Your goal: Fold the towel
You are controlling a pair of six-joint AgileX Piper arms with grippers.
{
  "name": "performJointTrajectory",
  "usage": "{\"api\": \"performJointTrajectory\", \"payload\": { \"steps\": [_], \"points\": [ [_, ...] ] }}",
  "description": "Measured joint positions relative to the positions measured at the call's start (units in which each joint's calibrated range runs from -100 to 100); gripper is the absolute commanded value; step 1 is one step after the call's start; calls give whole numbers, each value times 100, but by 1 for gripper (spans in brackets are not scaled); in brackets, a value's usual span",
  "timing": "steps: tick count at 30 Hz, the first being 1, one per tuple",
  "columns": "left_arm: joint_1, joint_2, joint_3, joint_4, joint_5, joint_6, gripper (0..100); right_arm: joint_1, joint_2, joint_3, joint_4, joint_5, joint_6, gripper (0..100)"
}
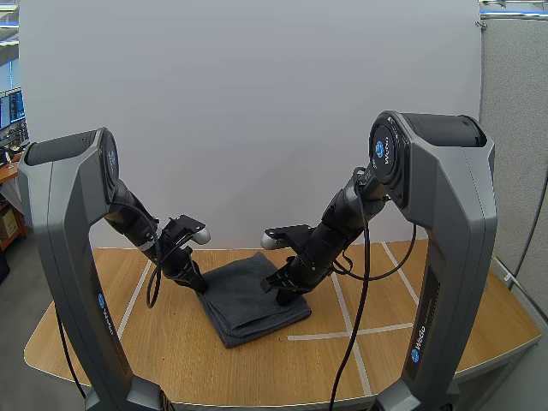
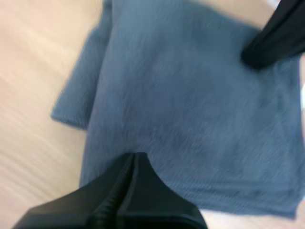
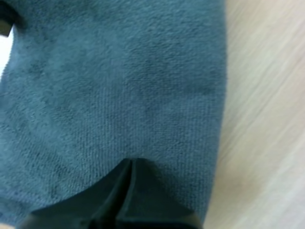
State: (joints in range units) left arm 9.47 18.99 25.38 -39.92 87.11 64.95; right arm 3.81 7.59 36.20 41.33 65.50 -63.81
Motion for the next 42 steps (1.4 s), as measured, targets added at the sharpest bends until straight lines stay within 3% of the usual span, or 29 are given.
{"api": "performJointTrajectory", "payload": {
  "steps": [6, 11, 17, 27, 42],
  "points": [
    [-41, -461, -540, -307, 345, 169, 0, 0, -789, 3, 247, 943, 3, 0],
    [-230, -387, -762, -295, 248, 180, 0, 18, -1503, 116, 273, 1425, 57, 0],
    [-438, -131, -789, -272, 33, 180, 0, 39, -1578, 507, 273, 1494, 105, 0],
    [-445, 645, -804, -296, -728, 180, 0, 39, -1230, 1026, 262, 804, -9, 0],
    [-445, 977, -804, -503, -942, 295, 0, 39, -682, 1041, 125, 380, -69, 0]
  ]
}}
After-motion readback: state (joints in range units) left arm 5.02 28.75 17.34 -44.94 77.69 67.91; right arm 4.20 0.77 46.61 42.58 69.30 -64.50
